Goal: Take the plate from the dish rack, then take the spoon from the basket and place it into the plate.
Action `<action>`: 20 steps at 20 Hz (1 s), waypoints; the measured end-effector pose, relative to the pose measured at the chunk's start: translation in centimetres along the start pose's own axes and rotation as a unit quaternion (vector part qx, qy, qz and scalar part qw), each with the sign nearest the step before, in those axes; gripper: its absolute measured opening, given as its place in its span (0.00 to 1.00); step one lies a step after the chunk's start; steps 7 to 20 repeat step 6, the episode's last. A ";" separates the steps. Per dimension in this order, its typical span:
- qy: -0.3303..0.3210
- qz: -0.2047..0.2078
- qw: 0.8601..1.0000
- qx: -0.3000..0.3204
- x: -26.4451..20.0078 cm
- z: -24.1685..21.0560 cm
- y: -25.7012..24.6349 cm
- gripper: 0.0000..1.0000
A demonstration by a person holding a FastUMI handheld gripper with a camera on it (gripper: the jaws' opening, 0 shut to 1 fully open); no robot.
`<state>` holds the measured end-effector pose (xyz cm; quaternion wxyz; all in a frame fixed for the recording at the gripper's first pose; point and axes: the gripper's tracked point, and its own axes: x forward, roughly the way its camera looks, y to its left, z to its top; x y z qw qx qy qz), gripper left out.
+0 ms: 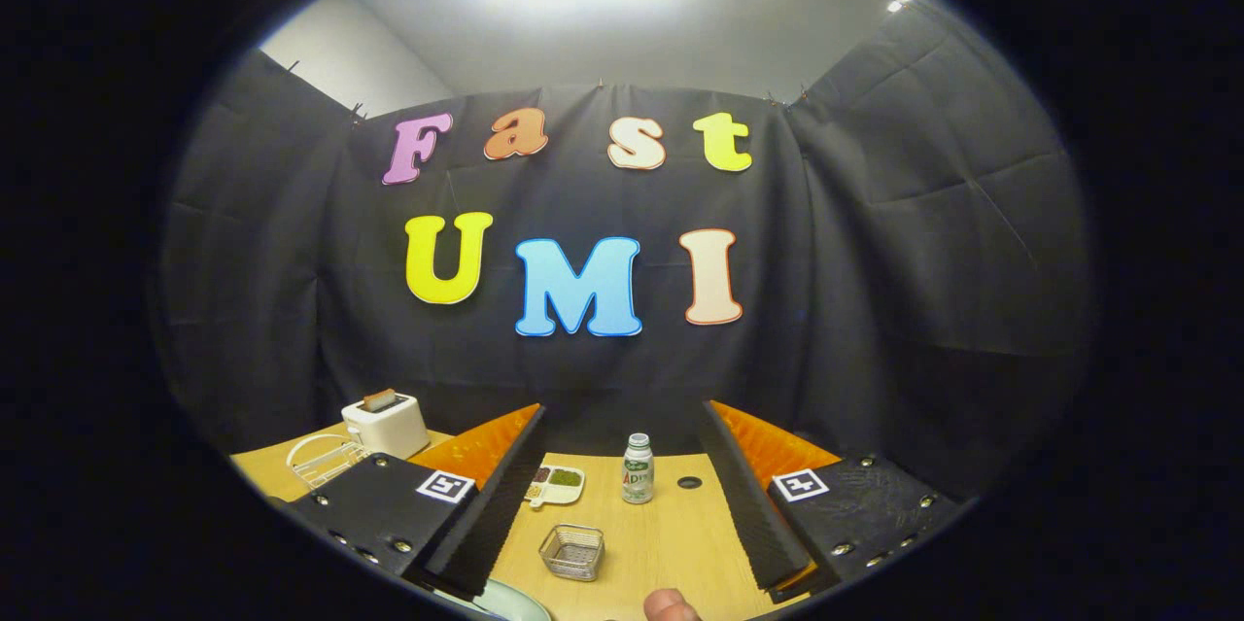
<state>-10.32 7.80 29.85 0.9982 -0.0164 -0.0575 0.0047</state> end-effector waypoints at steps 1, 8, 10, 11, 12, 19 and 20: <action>0.005 0.003 1.000 0.002 0.1 -0.7 -0.2 0.96; 0.017 0.005 1.000 0.023 0.9 -3.9 -2.3 0.96; 0.017 0.005 1.000 0.023 0.9 -3.9 -2.3 0.96; 0.017 0.005 1.000 0.023 0.9 -3.9 -2.3 0.96; 0.017 0.005 1.000 0.023 0.9 -3.9 -2.3 0.96; 0.017 0.005 1.000 0.023 0.9 -3.9 -2.3 0.96; 0.017 0.005 1.000 0.023 0.9 -3.9 -2.3 0.96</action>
